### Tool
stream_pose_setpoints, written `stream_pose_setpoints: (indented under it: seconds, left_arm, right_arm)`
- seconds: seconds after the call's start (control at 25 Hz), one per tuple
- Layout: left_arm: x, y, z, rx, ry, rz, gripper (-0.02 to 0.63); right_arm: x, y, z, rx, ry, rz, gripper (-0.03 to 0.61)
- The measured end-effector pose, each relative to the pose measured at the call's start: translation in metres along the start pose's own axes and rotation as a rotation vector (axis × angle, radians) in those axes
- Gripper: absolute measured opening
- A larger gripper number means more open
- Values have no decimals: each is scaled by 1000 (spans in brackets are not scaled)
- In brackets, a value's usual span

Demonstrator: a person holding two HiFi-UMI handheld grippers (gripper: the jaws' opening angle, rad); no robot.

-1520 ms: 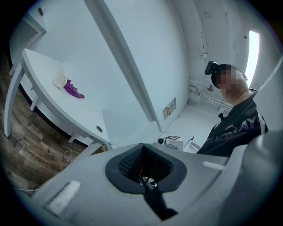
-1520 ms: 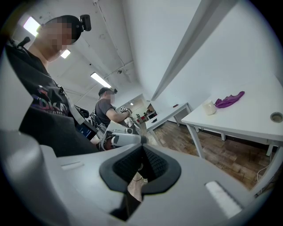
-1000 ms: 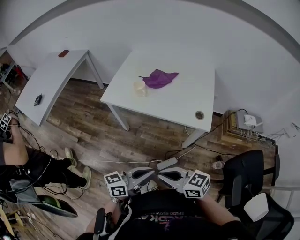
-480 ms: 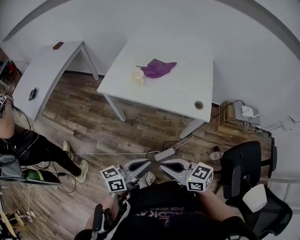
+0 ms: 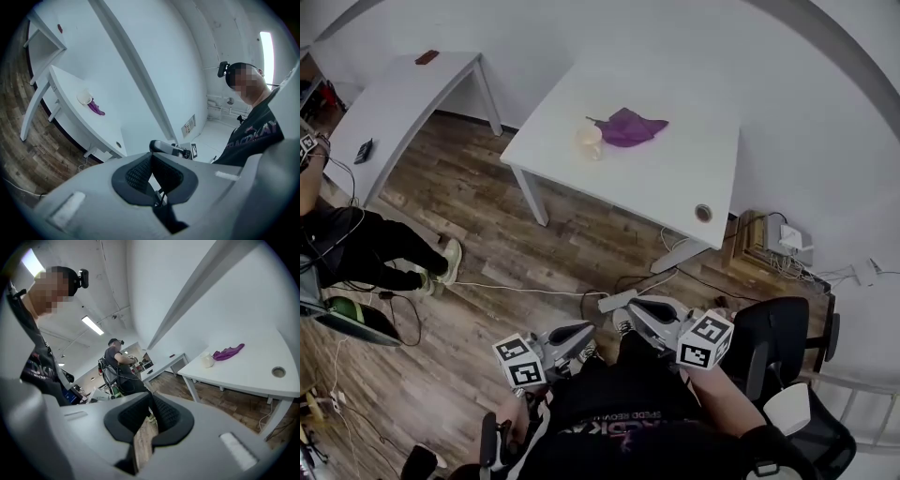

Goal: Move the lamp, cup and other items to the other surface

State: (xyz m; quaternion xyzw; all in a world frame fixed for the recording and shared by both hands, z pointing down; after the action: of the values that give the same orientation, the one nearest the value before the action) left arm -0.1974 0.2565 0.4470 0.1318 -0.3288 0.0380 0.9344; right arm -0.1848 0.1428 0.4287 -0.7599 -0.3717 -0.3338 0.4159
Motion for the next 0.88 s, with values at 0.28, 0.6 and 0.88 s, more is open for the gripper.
stream_pose_setpoints:
  seconds: [0.28,0.6,0.88]
  left_arm:
    - [-12,27,-1,-159,-47,-110,-5]
    - [-26,33,2,-306,-105,-245,-5]
    - [-28,46,-1,-382,-112,-366,-5]
  right_arm:
    - [-50,-45,-54,70,84,-23,77]
    - [-112,-119,-133,250,176,-51,95]
    - [-147,-209,-191,381,213,-16,133]
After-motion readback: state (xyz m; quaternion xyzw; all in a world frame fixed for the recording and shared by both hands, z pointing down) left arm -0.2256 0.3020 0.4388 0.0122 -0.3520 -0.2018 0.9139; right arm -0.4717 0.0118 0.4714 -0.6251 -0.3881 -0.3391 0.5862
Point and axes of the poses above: the fingertips, and each gripper's own axes: y backward along the fingers, z to its left, x out of its underside, the point moved 2 cm from there along y, backward along the fingers, and after that the axes turned 13 degrees about x, right-handed, at the moved point
